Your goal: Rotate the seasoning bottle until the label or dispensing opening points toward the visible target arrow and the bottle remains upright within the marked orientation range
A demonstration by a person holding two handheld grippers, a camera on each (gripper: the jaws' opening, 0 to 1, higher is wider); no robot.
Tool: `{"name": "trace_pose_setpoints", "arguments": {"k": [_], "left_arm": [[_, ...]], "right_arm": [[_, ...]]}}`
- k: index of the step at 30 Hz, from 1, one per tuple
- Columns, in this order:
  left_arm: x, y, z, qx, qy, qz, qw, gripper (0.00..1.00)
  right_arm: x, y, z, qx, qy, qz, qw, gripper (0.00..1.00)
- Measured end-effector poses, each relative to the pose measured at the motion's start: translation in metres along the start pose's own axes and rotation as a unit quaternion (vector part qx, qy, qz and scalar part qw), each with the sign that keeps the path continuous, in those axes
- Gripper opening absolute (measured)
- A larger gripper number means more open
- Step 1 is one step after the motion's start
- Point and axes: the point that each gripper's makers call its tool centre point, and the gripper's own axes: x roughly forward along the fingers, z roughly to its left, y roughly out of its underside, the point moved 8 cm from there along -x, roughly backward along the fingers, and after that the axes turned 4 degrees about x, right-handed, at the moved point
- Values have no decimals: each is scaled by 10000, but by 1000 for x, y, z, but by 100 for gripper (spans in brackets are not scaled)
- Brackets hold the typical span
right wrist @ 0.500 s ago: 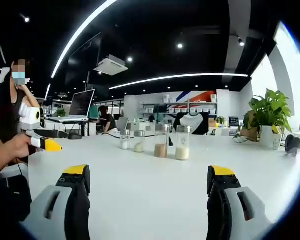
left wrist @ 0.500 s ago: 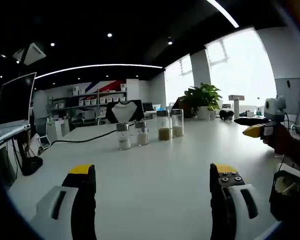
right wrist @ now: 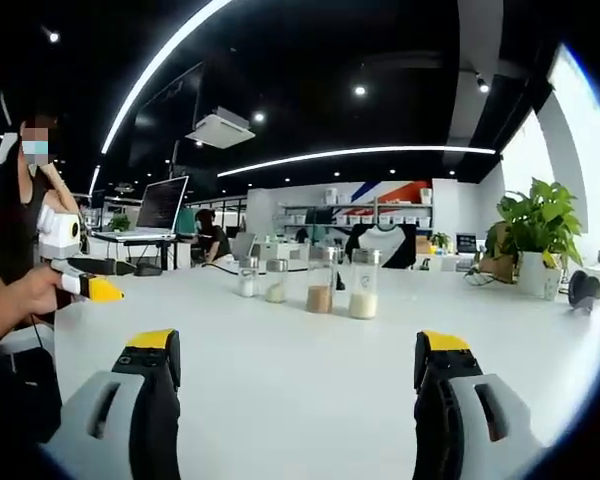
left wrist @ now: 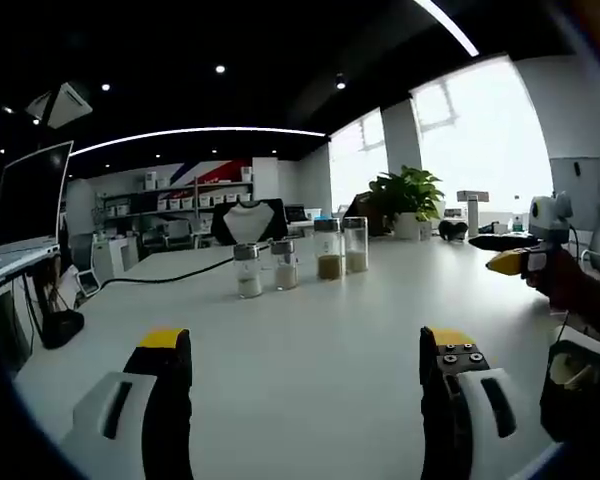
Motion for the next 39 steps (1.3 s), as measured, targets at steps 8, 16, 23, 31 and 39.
{"name": "trace_pose_setpoints", "arguments": {"k": [8, 16, 23, 31, 39], "left_arm": [[1, -2, 4, -31, 8, -13, 10000, 100], [12, -3, 6, 117, 50, 19, 9999, 100], [24, 3, 18, -15, 27, 100, 9999, 100], [31, 0, 44, 16, -272, 68, 9996, 100], [47, -6, 60, -127, -430, -17, 9990, 100]], "right_arm": [[-1, -6, -2, -82, 54, 51, 9999, 99], [2, -12, 8, -125, 61, 57, 9999, 99], [6, -11, 12, -150, -19, 60, 9999, 99], [8, -6, 13, -53, -50, 95, 9999, 99], [11, -5, 18, -91, -118, 118, 9998, 99]]}}
